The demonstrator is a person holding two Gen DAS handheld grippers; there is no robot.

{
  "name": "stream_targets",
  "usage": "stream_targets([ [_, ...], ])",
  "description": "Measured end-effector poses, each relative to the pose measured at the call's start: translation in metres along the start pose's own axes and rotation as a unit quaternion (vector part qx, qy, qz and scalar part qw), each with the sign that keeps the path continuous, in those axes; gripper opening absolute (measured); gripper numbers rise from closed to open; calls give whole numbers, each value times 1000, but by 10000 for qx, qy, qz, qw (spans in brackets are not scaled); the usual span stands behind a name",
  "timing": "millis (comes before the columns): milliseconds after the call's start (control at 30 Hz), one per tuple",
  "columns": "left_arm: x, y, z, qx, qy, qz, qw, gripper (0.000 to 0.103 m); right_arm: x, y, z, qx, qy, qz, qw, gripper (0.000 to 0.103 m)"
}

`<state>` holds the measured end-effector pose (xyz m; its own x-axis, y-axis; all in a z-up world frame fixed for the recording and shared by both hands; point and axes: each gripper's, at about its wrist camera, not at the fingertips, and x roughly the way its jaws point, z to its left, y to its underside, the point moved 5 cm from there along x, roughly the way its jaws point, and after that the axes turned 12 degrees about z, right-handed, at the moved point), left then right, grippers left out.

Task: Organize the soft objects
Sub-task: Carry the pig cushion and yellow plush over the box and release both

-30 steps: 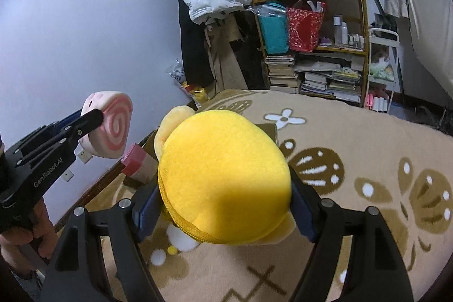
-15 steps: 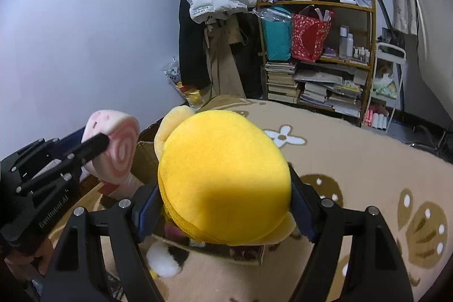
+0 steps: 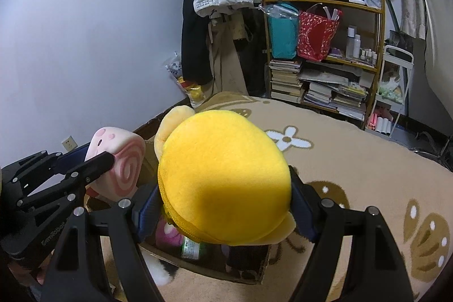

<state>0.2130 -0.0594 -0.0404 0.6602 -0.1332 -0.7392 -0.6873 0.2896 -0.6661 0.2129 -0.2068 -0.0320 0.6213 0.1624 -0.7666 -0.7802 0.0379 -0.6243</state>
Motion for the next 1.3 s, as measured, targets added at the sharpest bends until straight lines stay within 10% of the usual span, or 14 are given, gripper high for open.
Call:
stream_targets([
  [1033,16,30,-5,197,-30,915,9956,35,15,32,2,-180,470,504,9975,103],
  [1167,-1,28,-8,430,-429,574,9965,70,6,30,-3,55,321,442,9985,103],
  [1300,-14,28,-7,364,-329,487,9976,80,-3,29,-8,261,232,436,9984,103],
])
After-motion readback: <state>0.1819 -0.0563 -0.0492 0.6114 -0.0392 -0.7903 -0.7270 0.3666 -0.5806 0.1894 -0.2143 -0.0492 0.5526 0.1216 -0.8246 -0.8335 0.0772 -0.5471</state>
